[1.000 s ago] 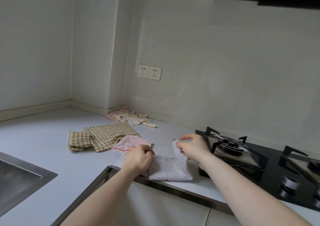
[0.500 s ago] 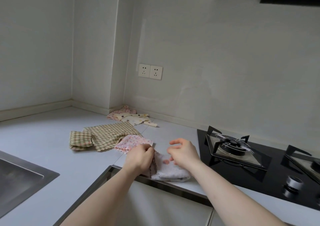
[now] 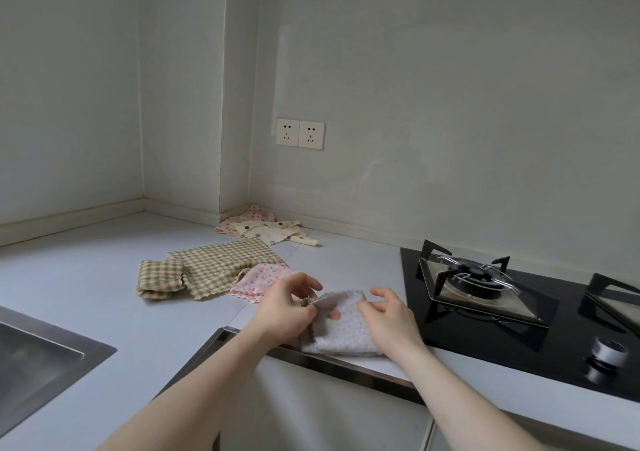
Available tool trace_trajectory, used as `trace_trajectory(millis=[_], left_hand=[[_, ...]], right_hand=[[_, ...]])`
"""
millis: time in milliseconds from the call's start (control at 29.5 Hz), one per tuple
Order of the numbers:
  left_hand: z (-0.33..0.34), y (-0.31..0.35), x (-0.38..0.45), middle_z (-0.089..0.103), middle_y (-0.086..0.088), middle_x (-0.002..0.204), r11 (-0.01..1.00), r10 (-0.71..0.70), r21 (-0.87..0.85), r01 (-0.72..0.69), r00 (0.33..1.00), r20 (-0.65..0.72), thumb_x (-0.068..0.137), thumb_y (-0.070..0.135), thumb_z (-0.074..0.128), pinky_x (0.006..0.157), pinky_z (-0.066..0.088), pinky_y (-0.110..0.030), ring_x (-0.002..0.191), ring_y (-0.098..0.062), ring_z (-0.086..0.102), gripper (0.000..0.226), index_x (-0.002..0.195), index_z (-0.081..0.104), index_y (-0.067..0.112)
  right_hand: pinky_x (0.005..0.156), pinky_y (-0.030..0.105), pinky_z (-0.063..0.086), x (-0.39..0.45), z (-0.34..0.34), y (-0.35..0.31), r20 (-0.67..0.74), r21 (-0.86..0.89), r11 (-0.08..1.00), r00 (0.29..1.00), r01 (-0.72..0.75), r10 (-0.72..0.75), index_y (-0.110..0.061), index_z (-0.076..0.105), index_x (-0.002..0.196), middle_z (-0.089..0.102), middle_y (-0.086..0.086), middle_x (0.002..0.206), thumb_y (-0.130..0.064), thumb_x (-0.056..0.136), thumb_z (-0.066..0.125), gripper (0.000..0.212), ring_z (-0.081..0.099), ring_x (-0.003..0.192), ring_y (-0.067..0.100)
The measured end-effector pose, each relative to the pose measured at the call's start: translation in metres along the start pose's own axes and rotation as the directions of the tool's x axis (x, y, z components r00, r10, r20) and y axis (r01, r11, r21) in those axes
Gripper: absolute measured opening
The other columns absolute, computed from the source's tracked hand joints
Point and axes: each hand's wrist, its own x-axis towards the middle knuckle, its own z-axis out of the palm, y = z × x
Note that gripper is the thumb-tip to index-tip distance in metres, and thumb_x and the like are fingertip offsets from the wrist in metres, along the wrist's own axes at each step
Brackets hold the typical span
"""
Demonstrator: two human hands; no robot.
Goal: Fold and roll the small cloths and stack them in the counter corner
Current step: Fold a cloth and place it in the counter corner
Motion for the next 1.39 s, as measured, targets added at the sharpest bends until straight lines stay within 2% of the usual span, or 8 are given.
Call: trace_trajectory(millis=[135, 237, 339, 440, 542, 779, 982, 1388], left_hand=[[-0.001, 0.001, 0.002, 0.069, 0.008, 0.094, 0.996, 0.033, -0.08, -0.03, 0.999, 0.032, 0.079, 0.007, 0.071, 0.069, 0.053, -0.015, 0.079, -0.005, 0.066, 0.033, 0.098, 0.07, 0.034], [0.001, 0.001, 0.004, 0.069, 0.006, 0.093, 0.997, -0.047, -0.05, 0.052, 0.995, 0.094, 0.068, 0.025, 0.072, 0.068, 0.054, -0.02, 0.073, -0.006, 0.066, 0.035, 0.102, 0.071, 0.036], [0.003, 0.001, 0.007, 0.071, 0.003, 0.075, 0.993, -0.107, 0.067, 0.099, 0.987, 0.119, 0.065, 0.04, 0.067, 0.07, 0.055, -0.03, 0.076, -0.013, 0.068, 0.033, 0.096, 0.074, 0.029], [0.004, 0.0, 0.008, 0.062, 0.001, 0.059, 0.996, -0.075, 0.047, 0.072, 0.995, 0.064, 0.078, 0.028, 0.071, 0.062, 0.048, -0.03, 0.059, -0.011, 0.058, 0.011, 0.077, 0.071, 0.017], [0.003, -0.002, 0.005, 0.058, 0.006, 0.056, 1.0, -0.027, 0.009, 0.027, 1.0, -0.002, 0.084, 0.019, 0.073, 0.059, 0.042, -0.026, 0.052, -0.004, 0.05, 0.006, 0.084, 0.073, 0.012], [0.0, 0.004, -0.001, 0.074, 0.007, 0.068, 0.996, 0.032, -0.081, -0.031, 0.999, 0.021, 0.089, 0.017, 0.073, 0.061, 0.051, -0.023, 0.06, -0.007, 0.067, 0.012, 0.081, 0.075, 0.025], [0.001, 0.003, 0.0, 0.076, 0.016, 0.078, 0.999, 0.041, -0.012, -0.041, 0.999, 0.005, 0.087, 0.01, 0.07, 0.064, 0.048, -0.01, 0.072, 0.003, 0.07, 0.02, 0.081, 0.075, 0.028], [0.006, 0.005, -0.002, 0.07, 0.012, 0.07, 0.982, -0.031, 0.186, 0.033, 0.999, -0.011, 0.084, 0.025, 0.066, 0.057, 0.039, -0.016, 0.07, 0.001, 0.062, 0.009, 0.077, 0.072, 0.026]], right_hand=[[0.094, 0.045, 0.057, 0.004, 0.002, 0.005, 0.044, 0.063, 0.998, 0.999, 0.01, -0.013, -0.04, 0.056, 0.125, 0.069, -0.014, 0.1, -0.029, 0.085, 0.07, 0.043, 0.067, 0.098, 0.012], [0.089, 0.045, 0.06, 0.005, 0.0, 0.01, 0.03, 0.212, 0.977, 0.999, 0.033, -0.04, -0.042, 0.063, 0.11, 0.07, -0.009, 0.109, -0.015, 0.079, 0.077, 0.043, 0.068, 0.1, 0.013], [0.084, 0.032, 0.057, 0.004, -0.004, 0.014, -0.033, 0.279, 0.957, 0.997, 0.08, -0.074, -0.039, 0.068, 0.105, 0.068, -0.014, 0.109, -0.007, 0.08, 0.077, 0.041, 0.065, 0.102, 0.005], [0.076, 0.016, 0.048, 0.002, -0.006, 0.015, -0.086, 0.293, 0.946, 0.989, 0.138, -0.117, -0.03, 0.07, 0.105, 0.07, -0.015, 0.104, -0.005, 0.082, 0.078, 0.035, 0.062, 0.1, -0.004], [0.076, 0.016, 0.048, 0.002, -0.004, 0.017, -0.127, 0.28, 0.945, 0.982, 0.169, -0.138, -0.029, 0.072, 0.095, 0.072, -0.015, 0.096, -0.006, 0.081, 0.08, 0.028, 0.064, 0.096, -0.003], [0.065, 0.024, 0.053, 0.004, 0.001, 0.019, -0.159, 0.249, 0.956, 0.98, 0.153, -0.116, -0.028, 0.074, 0.085, 0.076, -0.008, 0.086, -0.001, 0.078, 0.07, 0.028, 0.072, 0.077, 0.017], [0.073, 0.028, 0.055, 0.002, 0.002, 0.019, -0.176, 0.151, 0.972, 0.972, 0.18, -0.153, -0.027, 0.072, 0.083, 0.075, -0.013, 0.086, -0.007, 0.082, 0.068, 0.02, 0.07, 0.081, 0.007], [0.071, 0.034, 0.056, -0.004, 0.006, 0.015, -0.123, -0.104, 0.975, 0.97, 0.196, -0.209, -0.024, 0.063, 0.075, 0.072, -0.009, 0.084, -0.008, 0.084, 0.059, 0.019, 0.066, 0.078, 0.013]])
